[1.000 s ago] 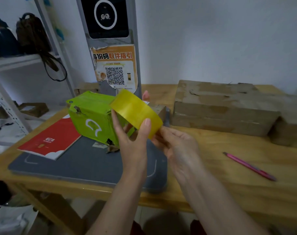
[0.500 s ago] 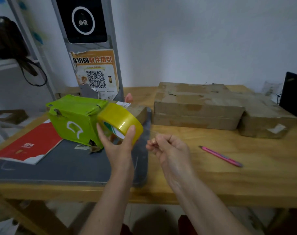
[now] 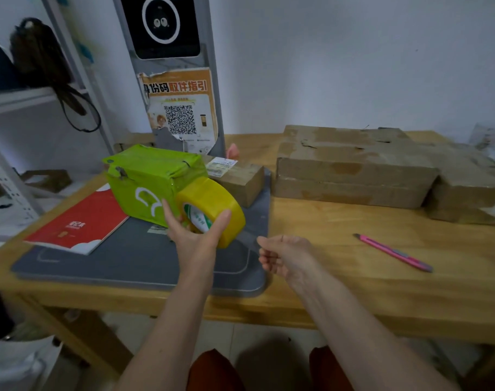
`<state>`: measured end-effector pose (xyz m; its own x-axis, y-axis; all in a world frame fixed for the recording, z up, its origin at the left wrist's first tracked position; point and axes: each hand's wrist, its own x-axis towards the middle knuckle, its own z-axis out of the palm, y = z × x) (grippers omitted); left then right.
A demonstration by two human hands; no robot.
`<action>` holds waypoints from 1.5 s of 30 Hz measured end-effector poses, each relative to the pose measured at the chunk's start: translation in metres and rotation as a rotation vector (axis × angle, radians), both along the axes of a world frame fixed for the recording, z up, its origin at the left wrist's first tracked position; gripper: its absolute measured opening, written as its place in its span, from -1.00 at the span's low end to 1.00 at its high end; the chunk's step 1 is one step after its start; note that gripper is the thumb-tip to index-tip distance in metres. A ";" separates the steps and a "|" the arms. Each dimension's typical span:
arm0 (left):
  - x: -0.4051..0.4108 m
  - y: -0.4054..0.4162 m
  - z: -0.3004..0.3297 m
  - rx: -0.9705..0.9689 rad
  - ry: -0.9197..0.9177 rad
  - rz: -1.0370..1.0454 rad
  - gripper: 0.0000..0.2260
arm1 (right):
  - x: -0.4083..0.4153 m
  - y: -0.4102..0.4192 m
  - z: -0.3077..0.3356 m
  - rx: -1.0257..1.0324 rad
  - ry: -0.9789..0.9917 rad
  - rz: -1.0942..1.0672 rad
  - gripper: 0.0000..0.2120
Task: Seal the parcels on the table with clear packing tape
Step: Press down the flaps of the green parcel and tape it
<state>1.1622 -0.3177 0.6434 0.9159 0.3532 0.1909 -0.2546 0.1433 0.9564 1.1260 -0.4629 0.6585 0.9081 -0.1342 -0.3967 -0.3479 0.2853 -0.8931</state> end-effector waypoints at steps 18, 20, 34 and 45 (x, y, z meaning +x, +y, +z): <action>-0.011 -0.016 0.002 0.059 0.049 0.026 -0.03 | 0.000 -0.009 -0.009 -0.133 -0.002 -0.063 -0.85; -0.015 -0.017 0.003 0.063 0.094 -0.002 -0.06 | -0.001 -0.010 -0.010 -0.141 -0.014 -0.069 -0.85; -0.031 -0.024 0.020 -0.445 0.236 -0.213 -0.28 | -0.006 -0.025 0.026 -0.140 -0.200 -0.021 -0.88; -0.034 -0.008 0.034 0.931 -0.070 -0.083 -0.16 | 0.001 -0.019 0.052 -0.242 -0.285 0.133 -0.86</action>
<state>1.1278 -0.3262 0.6777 0.9070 -0.0351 0.4198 -0.3391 -0.6519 0.6783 1.1274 -0.4817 0.7106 0.9931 -0.0665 -0.0970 -0.0957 0.0236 -0.9951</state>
